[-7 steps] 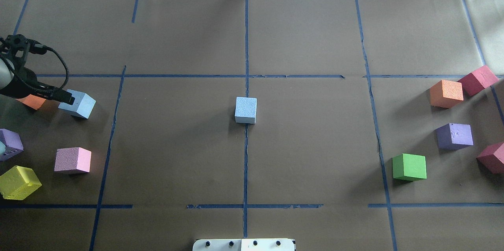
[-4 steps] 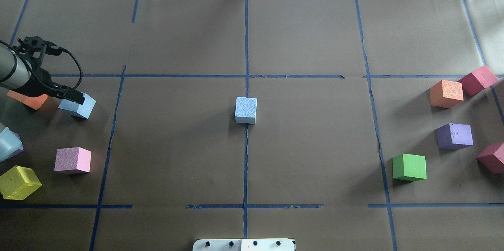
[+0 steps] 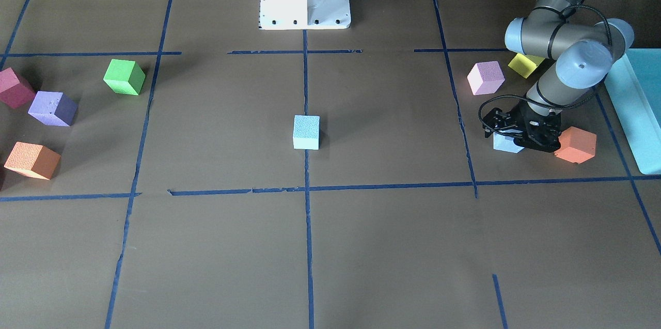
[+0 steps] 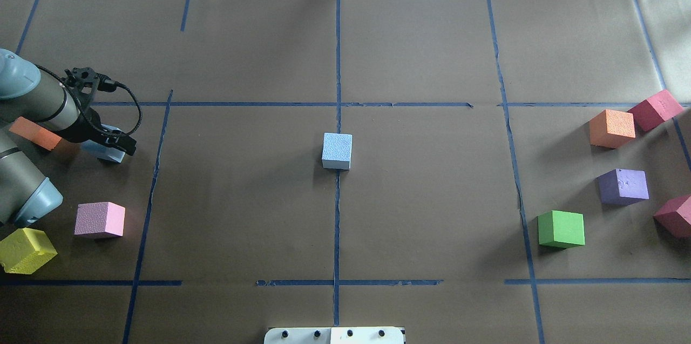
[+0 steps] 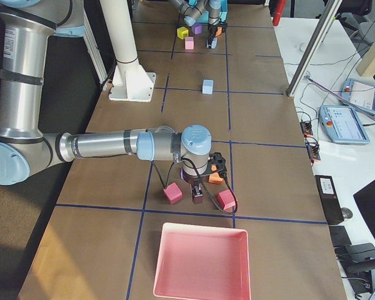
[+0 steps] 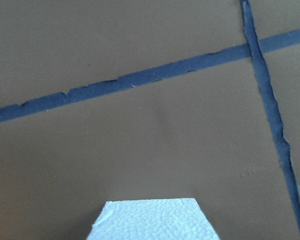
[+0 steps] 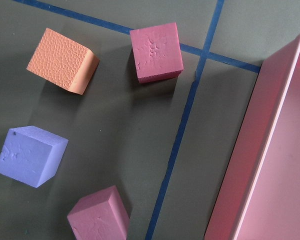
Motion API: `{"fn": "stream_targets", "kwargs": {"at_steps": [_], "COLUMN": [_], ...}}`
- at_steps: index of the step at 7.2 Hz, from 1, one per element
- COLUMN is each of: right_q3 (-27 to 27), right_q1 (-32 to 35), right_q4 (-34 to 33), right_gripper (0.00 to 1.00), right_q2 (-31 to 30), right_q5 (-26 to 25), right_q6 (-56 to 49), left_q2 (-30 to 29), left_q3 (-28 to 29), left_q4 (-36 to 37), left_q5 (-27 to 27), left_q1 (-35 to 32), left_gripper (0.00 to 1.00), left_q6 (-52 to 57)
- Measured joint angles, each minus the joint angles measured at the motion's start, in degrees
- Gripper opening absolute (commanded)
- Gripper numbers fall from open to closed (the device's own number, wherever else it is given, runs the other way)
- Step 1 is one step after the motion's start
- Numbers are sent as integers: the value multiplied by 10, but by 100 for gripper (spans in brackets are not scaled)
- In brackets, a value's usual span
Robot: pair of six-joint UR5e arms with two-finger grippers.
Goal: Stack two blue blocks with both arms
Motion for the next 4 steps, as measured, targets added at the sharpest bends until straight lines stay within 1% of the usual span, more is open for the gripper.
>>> {"fn": "stream_targets", "kwargs": {"at_steps": [1,2,3,4], "right_q3": [0,0,0,0], "right_q1": [0,0,-1,-1], "right_q4": [0,0,0,0], "right_gripper": [100,100,100,100], "right_q2": [0,0,0,0], "right_q5": [0,1,3,6], "right_q6": [0,0,1,0], "left_q2": [-2,-4,-8,-25], "left_q3": [0,-9,-31,-57], "left_q4": [1,3,11,42], "left_q5": [0,0,-1,-2], "left_q1": [1,0,-2,-4], "left_gripper": [27,27,27,28], "left_q6": [-2,-5,-12,-29]}}
